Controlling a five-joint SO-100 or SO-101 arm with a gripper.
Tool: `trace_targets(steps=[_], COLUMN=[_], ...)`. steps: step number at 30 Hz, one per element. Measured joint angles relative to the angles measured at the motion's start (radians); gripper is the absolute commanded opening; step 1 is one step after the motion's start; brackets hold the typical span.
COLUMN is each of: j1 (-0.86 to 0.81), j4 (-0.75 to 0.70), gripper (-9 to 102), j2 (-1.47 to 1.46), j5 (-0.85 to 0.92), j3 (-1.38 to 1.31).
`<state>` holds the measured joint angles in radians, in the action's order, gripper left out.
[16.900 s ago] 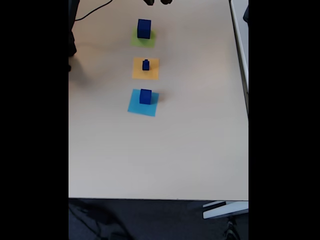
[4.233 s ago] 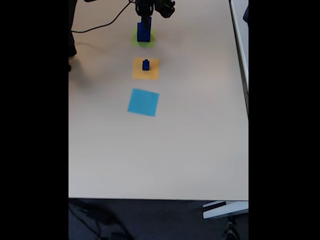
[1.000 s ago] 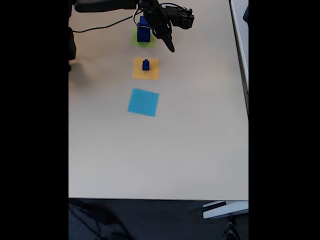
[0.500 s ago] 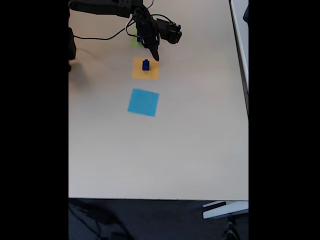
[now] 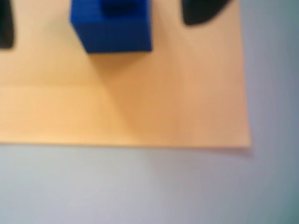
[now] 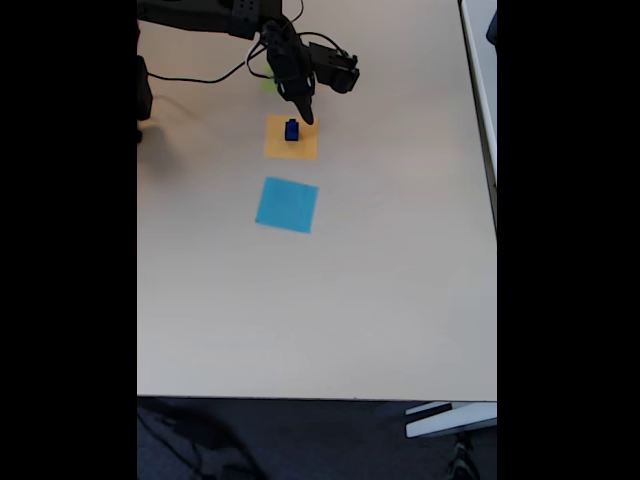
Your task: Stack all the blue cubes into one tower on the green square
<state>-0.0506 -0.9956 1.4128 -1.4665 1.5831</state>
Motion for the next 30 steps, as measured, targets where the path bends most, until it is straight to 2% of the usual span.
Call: trace_targets(steps=[30], j1=[0.006], j4=[-0.084], gripper=[17], j2=[0.002], j5=[0.078], j3=[0.048])
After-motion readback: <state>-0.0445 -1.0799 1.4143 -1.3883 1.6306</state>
